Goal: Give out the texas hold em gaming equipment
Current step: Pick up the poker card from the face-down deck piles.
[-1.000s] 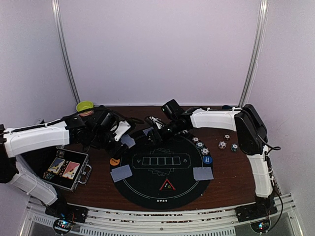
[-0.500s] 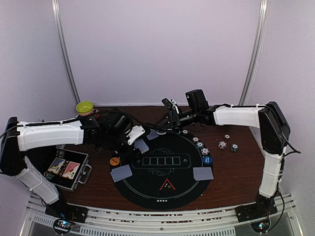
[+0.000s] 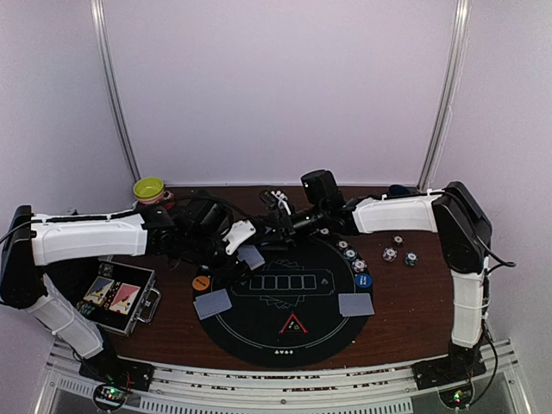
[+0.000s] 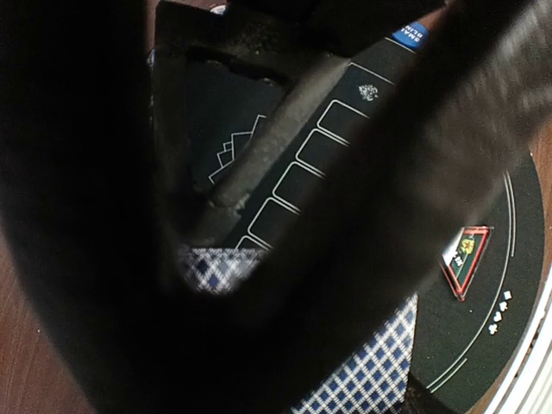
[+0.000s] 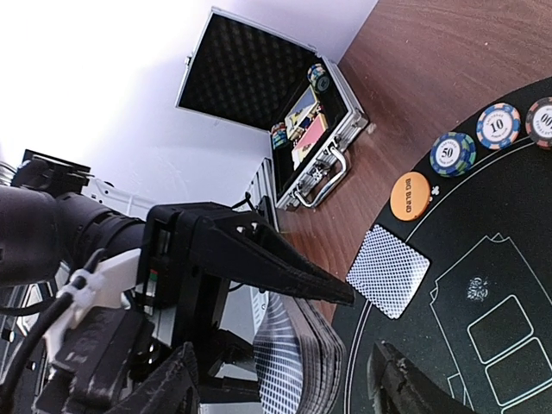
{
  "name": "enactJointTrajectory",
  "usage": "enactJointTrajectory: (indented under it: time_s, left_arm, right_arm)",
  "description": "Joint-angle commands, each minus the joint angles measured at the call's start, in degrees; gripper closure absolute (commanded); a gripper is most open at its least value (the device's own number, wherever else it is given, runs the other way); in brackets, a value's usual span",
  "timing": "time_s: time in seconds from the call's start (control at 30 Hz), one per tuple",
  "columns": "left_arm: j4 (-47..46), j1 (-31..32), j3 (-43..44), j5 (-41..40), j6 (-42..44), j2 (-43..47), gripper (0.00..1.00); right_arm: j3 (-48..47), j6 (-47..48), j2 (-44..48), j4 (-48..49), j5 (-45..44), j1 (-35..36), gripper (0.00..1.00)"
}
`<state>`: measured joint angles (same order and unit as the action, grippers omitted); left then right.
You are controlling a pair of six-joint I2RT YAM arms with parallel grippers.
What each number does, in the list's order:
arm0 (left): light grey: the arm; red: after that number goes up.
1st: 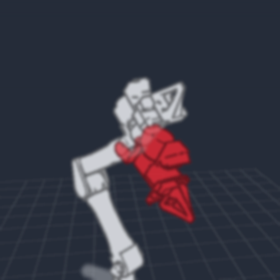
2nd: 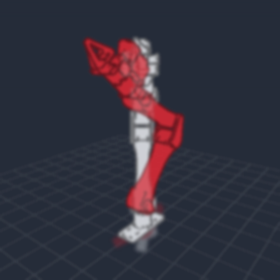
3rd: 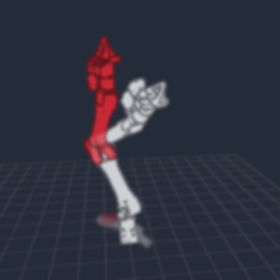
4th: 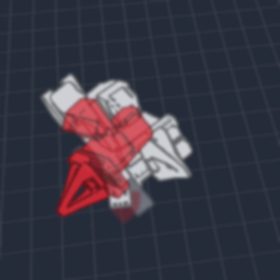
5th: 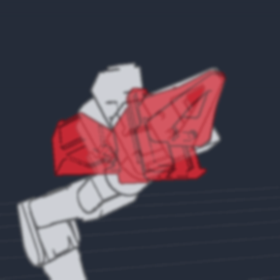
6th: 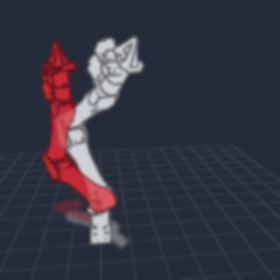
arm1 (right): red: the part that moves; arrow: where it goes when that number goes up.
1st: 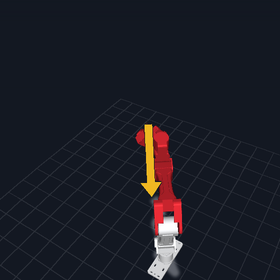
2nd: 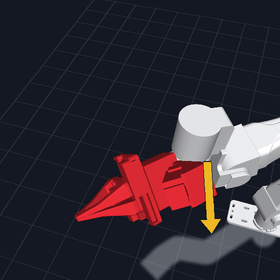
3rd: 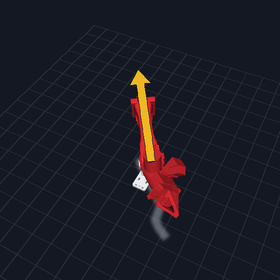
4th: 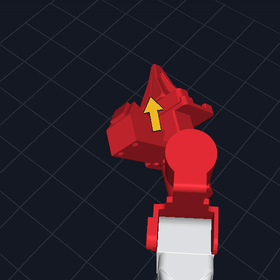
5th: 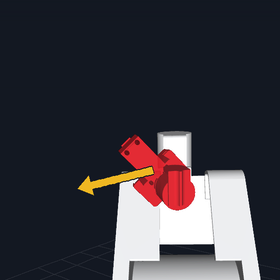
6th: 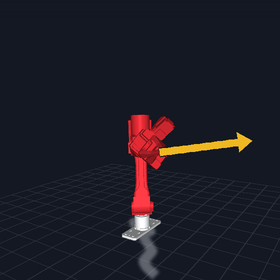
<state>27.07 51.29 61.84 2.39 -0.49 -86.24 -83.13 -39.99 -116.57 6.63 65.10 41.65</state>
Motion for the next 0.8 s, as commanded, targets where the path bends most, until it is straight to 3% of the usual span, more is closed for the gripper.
enactJointTrajectory:
  time_s: [0.0, 0.77]
  left_arm:
    - [-2.79, 0.13, -0.32, 1.09, 0.75, 1.01, 0.36]
    - [-3.08, 0.13, -0.23, 1.21, 0.91, 0.83, 0.36]
  right_arm:
    - [-2.47, 3.55, -0.53, -3.63, -1.16, 0.67, 0.32]
    - [-6.66, 5.10, -6.48, -8.93, -2.76, 3.36, 0.41]
